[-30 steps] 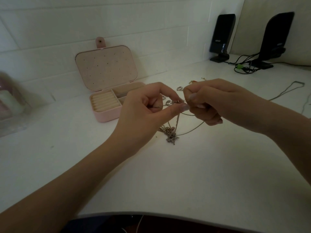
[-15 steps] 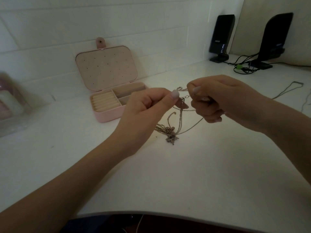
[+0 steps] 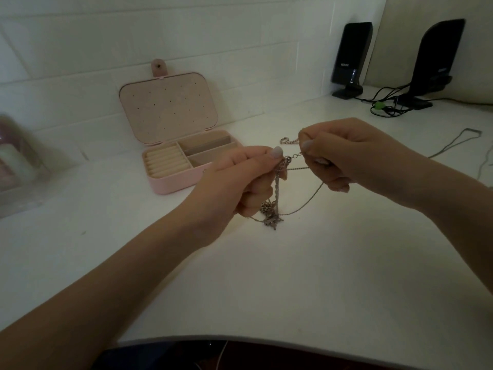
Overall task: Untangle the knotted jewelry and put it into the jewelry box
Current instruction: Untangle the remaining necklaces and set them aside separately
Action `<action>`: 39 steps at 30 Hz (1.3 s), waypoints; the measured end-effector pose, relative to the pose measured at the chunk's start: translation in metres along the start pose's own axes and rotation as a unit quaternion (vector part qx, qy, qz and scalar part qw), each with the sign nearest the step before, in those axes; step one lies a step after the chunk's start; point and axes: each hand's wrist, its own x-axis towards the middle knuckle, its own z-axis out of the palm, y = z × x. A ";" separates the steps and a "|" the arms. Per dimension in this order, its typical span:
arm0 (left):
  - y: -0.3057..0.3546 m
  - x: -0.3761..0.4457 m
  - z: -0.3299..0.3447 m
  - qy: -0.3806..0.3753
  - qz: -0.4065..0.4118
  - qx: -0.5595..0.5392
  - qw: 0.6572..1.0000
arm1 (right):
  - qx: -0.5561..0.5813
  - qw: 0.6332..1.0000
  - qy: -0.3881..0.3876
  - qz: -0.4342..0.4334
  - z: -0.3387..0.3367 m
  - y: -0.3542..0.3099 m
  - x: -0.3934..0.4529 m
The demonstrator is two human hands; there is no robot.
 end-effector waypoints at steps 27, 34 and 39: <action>-0.001 -0.001 -0.001 -0.012 0.029 0.020 0.999 | -0.034 0.998 -0.039 -0.039 -0.005 -0.009 -0.006; -0.004 0.002 -0.001 0.053 0.075 0.076 0.993 | -0.043 0.996 -0.011 -0.078 -0.005 -0.010 -0.008; -0.003 0.001 0.001 0.095 0.128 0.118 0.980 | -0.048 0.996 -0.009 -0.075 -0.004 -0.009 -0.007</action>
